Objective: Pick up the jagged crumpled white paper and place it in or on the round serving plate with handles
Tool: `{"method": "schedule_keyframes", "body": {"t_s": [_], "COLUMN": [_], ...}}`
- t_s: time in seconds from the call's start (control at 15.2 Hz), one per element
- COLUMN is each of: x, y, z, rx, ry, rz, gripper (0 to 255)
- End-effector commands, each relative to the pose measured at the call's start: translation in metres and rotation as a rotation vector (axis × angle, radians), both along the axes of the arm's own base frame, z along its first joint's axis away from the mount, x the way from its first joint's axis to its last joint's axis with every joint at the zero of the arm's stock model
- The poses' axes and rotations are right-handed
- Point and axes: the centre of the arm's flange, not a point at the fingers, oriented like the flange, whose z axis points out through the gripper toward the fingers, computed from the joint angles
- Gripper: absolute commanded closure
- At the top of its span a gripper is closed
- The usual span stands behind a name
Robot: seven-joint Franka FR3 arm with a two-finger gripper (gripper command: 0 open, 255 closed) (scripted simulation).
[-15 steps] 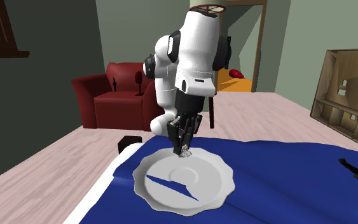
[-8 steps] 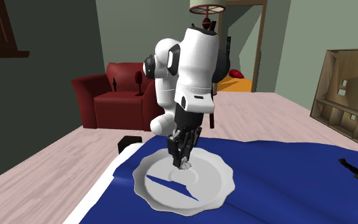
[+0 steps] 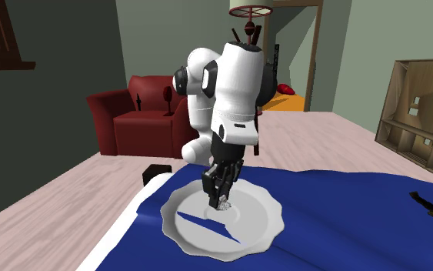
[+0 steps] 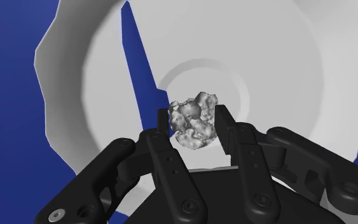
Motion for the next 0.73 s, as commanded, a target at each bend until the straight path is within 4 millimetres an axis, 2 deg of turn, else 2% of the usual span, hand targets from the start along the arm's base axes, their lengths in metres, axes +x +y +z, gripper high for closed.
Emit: {"method": "schedule_keyframes", "body": {"t_s": [0.0,0.07,0.13,0.46,0.66], "x": [0.000,0.000,0.000,0.000,0.004], "y": [0.000,0.000,0.000,0.000,0.004], "z": [0.000,0.000,0.000,0.000,0.039], "rx": [0.000,0.000,0.000,0.000,0.000], "ry": [0.000,0.000,0.000,0.000,0.000], "rz": [0.000,0.000,0.000,0.000,0.000], "gripper": [255,255,0,0,0]}}
